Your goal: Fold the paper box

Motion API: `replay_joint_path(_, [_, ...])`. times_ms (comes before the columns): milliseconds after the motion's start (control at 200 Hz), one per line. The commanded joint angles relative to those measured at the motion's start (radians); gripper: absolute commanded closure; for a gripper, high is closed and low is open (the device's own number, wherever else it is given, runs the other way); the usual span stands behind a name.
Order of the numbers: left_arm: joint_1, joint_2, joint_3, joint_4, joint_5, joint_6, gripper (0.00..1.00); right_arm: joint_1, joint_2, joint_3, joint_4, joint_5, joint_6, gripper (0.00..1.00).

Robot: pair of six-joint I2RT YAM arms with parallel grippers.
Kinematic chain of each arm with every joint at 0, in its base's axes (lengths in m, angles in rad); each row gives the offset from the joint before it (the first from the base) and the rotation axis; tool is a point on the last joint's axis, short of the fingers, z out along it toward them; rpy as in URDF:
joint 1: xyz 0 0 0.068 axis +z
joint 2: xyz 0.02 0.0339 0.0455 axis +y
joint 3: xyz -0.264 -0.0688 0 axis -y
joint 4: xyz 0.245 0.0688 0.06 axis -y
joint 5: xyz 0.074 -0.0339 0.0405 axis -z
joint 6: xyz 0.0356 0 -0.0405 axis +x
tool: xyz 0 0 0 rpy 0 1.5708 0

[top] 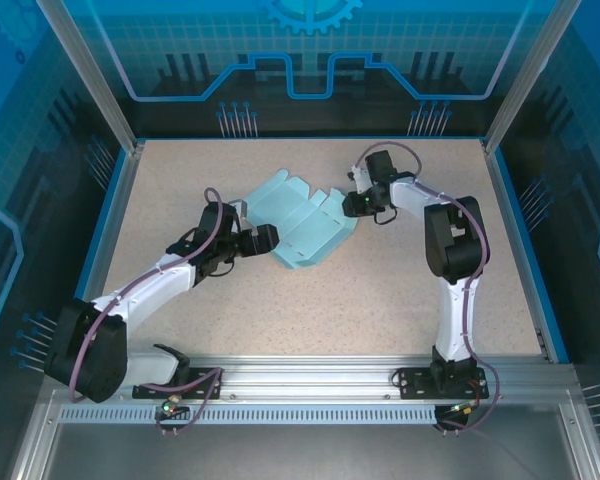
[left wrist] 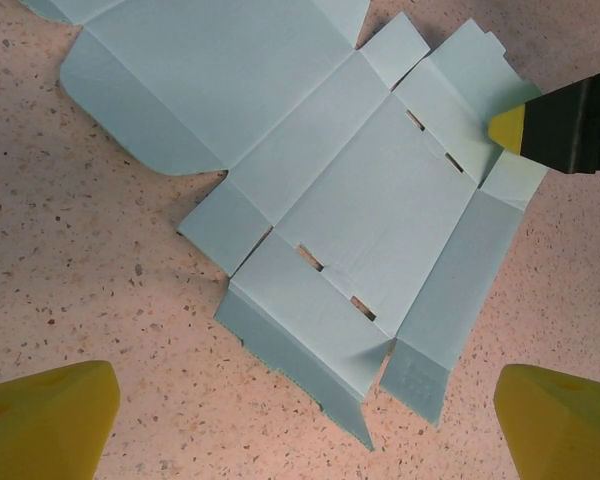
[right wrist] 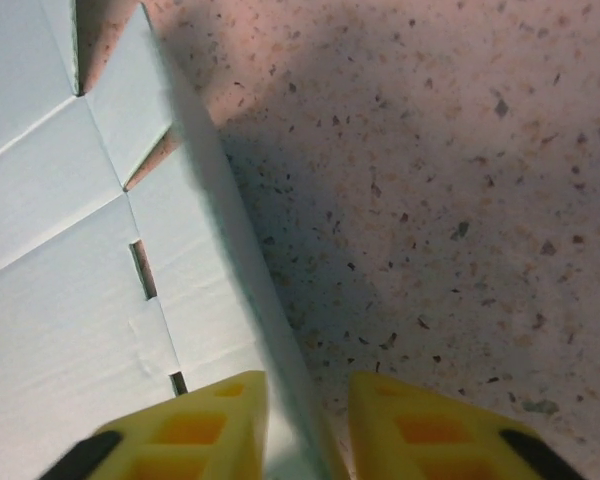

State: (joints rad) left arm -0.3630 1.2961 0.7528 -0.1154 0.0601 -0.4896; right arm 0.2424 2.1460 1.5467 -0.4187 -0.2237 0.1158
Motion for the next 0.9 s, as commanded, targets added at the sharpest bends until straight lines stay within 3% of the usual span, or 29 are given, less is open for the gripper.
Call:
replay_joint_path(0, [-0.008, -0.011, 0.051, -0.032, -0.029, 0.039, 0.03, -0.015, 0.013, 0.028, 0.009, -0.087, -0.021, 0.79])
replay_joint_path(245, [-0.008, -0.024, 0.127, 0.032, -0.035, 0.131, 0.06, -0.015, -0.102, 0.004, -0.006, -0.142, -0.112, 0.95])
replay_joint_path(390, [-0.008, -0.009, 0.210, 0.135, 0.031, 0.278, 0.09, -0.019, -0.245, -0.045, -0.027, -0.151, -0.224, 0.97])
replay_joint_path(530, [-0.008, 0.047, 0.350, 0.135, 0.120, 0.454, 0.09, -0.019, -0.379, -0.074, -0.060, -0.206, -0.332, 0.97])
replay_joint_path(735, [-0.015, 0.136, 0.591, -0.024, 0.362, 0.748, 0.13, -0.010, -0.528, -0.088, -0.114, -0.296, -0.450, 0.98])
replay_joint_path(895, [-0.067, 0.196, 0.807, -0.294, 0.378, 1.023, 0.14, 0.006, -0.602, -0.073, -0.165, -0.338, -0.520, 0.98])
